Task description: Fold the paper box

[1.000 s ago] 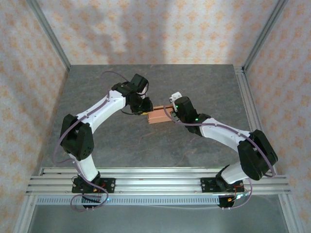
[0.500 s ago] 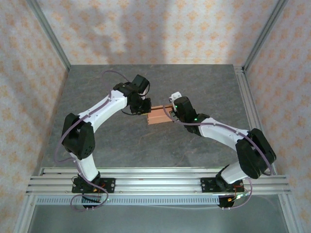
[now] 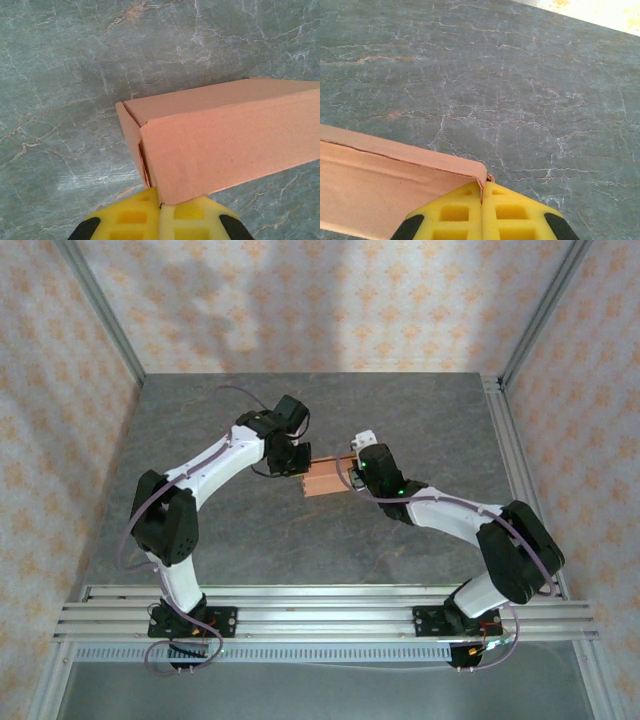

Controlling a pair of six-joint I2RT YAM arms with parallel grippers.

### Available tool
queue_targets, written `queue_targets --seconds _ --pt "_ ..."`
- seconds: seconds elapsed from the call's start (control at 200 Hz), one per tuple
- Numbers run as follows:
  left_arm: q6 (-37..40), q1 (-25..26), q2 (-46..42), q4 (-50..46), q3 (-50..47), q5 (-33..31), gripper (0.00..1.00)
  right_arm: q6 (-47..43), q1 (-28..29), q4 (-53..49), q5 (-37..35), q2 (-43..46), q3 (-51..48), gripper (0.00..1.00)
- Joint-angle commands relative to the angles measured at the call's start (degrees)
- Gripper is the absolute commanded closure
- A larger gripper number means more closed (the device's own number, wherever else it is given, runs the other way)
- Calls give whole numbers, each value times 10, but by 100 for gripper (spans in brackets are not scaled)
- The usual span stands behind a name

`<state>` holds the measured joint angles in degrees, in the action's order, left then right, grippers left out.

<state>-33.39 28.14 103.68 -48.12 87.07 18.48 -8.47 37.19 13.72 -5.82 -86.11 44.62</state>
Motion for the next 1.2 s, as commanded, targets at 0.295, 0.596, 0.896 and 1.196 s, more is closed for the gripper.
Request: queue_targets --seconds 0.295,0.596,0.896,1.196 --pt "13 10 30 -20 -22 -23 100 48 3 -16 29 51 4 61" --pt "16 11 33 -17 -21 -18 100 127 -35 -13 62 91 22 33" --pt "20 15 38 -19 -16 -15 100 254 -80 -198 97 -29 212 34" --pt "17 20 35 -13 -16 -9 100 262 -99 -312 128 -116 281 46"
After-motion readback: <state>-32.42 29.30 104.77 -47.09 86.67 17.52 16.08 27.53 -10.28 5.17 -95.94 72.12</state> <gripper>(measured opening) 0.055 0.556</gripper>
